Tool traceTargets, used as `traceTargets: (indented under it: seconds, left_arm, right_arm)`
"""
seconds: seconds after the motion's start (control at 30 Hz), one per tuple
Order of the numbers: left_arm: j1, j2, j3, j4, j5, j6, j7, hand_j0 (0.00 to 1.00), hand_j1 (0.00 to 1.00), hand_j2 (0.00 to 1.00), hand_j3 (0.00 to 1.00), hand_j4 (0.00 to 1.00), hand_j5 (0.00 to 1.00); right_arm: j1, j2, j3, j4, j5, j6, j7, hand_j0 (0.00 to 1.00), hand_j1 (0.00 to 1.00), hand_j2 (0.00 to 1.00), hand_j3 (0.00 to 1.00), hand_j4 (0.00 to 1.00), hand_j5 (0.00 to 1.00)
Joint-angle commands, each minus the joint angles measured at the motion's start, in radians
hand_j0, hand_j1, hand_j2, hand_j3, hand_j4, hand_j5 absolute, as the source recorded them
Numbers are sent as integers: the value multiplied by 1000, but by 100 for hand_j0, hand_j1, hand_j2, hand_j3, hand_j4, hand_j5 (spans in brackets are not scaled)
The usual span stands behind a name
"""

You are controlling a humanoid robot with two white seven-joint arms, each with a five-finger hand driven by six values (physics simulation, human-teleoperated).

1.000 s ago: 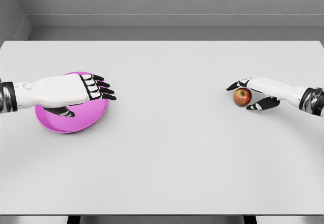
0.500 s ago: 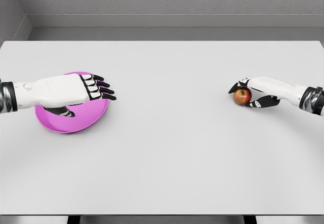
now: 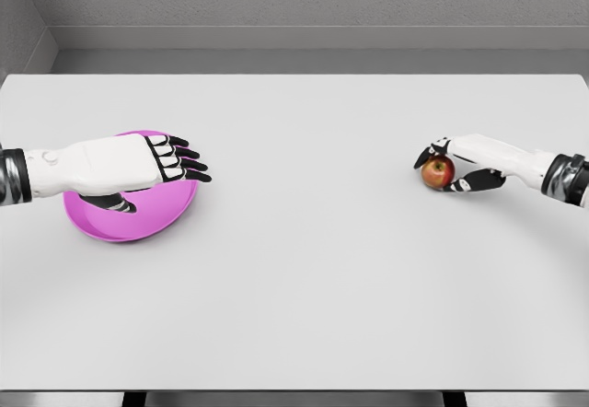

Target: Put the apple on the plate with both arms

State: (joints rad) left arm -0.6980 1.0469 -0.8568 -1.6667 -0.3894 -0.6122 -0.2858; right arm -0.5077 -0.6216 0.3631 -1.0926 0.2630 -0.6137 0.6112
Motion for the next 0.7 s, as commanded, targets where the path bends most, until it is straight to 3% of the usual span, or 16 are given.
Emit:
traceTargets:
  seconds: [0.0, 0.13, 0.33, 0.4, 0.53, 0.67]
  left_arm:
    - [0, 1, 1, 1, 6, 1, 0, 100, 100, 100, 100, 100, 100]
    - [0, 1, 1, 1, 6, 1, 0, 100, 100, 100, 100, 100, 100]
    - [0, 1, 1, -1, 6, 1, 0, 100, 100, 100, 100, 100, 100]
    - [0, 1, 1, -1, 6, 1, 0, 100, 100, 100, 100, 100, 100]
    - [0, 1, 1, -1, 6, 1, 0, 100, 100, 100, 100, 100, 100]
    - [0, 1, 1, 1, 6, 1, 0, 100, 100, 100, 100, 100, 100]
  right_arm:
    - [-2, 0, -1, -1, -22, 3, 0, 60, 60, 60, 60, 60, 60]
    - [0, -1, -1, -30, -102, 3, 0, 56, 56, 56, 56, 56, 56]
    - [0, 42, 100, -329, -102, 3, 0, 48, 48, 48, 48, 48, 48]
    - [0, 60, 134, -392, -102, 3, 0, 48, 48, 48, 48, 48, 48]
    - [-34, 105, 217, -444, -97, 3, 0, 48, 48, 48, 48, 48, 48]
    - [-81, 154, 243, -392, -93, 3, 0, 49, 49, 49, 49, 49, 49]
